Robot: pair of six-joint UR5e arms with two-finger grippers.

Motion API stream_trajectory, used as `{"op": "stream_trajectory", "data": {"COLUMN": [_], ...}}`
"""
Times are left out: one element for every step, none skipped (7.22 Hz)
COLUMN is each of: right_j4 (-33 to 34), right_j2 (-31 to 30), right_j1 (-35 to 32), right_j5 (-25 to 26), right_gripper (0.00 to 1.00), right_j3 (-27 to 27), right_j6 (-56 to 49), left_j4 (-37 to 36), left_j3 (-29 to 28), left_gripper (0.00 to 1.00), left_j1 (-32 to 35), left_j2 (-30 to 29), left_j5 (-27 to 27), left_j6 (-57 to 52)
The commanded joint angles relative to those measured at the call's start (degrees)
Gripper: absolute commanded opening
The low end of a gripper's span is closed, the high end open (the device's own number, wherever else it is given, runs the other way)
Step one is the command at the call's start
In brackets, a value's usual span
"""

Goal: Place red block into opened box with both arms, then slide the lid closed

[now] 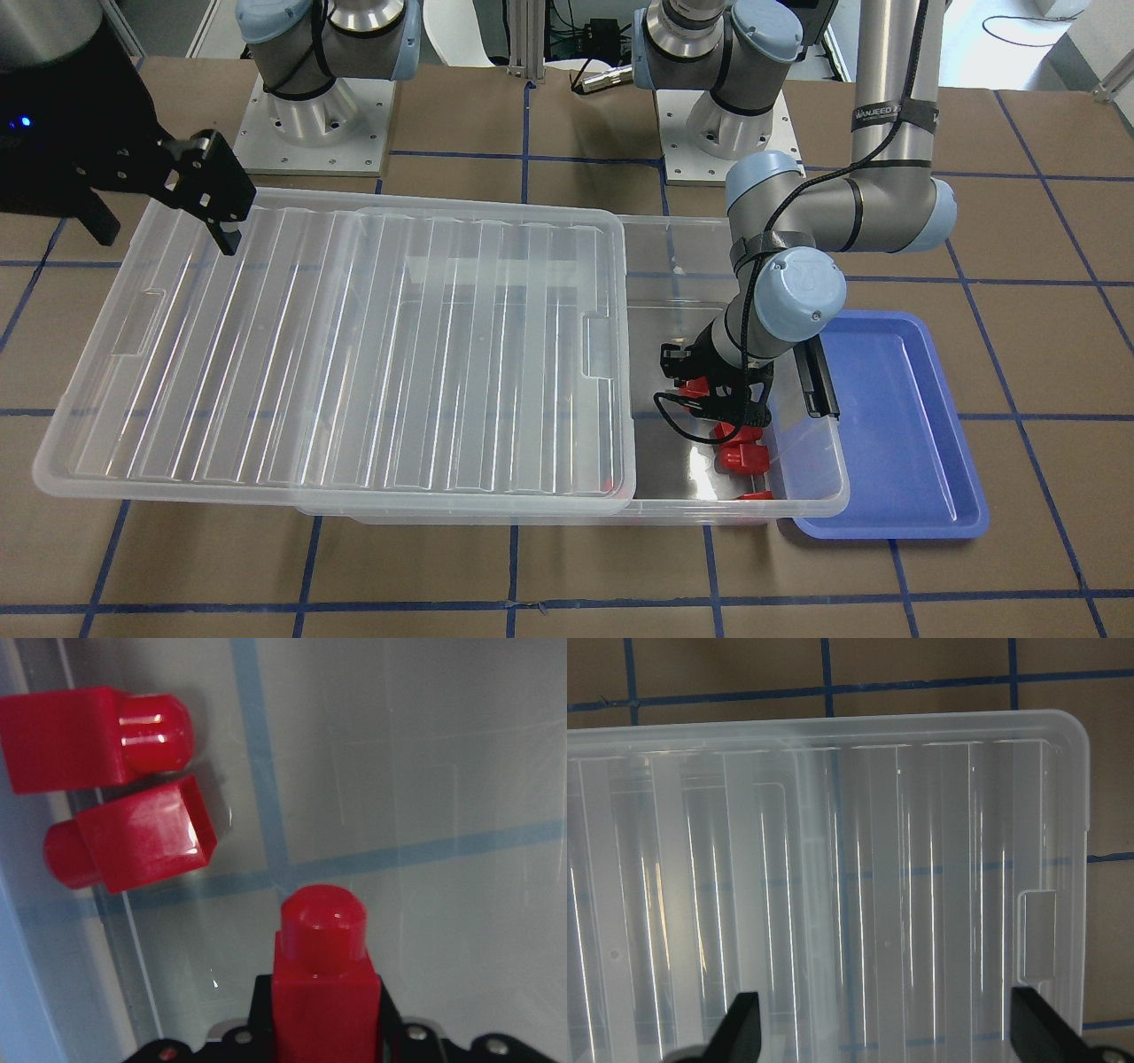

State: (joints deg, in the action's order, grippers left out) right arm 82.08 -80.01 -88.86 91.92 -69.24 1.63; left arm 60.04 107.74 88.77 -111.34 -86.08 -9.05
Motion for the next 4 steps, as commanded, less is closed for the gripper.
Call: {"op": "stream_trajectory", "data": {"right_j4": [3.2, 2.8, 3.1, 8.3], "right_j2": [-2.5, -7.4, -11.8, -16.1], "right_j1": [0.0, 0.0, 0.2, 0.5], "right_j5": [-0.3, -0.4, 0.4, 0.5], "right_gripper": [1.0, 1.0, 1.0, 1.0], "right_j3": [-6.5, -9.4, -15.5, -22.0], "right_j6": [-1.3, -2.8, -3.0, -3.2], "left_j4": [-0.5, -0.5, -0.5, -0.5], "left_j3": [0.5, 0.5, 0.5, 0.5], "left_gripper": [0.0, 0.14, 0.55, 0.96], "left_j1": [0.0, 0.0, 0.0, 0.0], "left_j2": [-1.2, -1.4, -1.5, -1.5], "left_j5": [0.0, 0.0, 0.0, 0.0], "left_j6": [0.1, 0.3, 1.9, 3.5]}}
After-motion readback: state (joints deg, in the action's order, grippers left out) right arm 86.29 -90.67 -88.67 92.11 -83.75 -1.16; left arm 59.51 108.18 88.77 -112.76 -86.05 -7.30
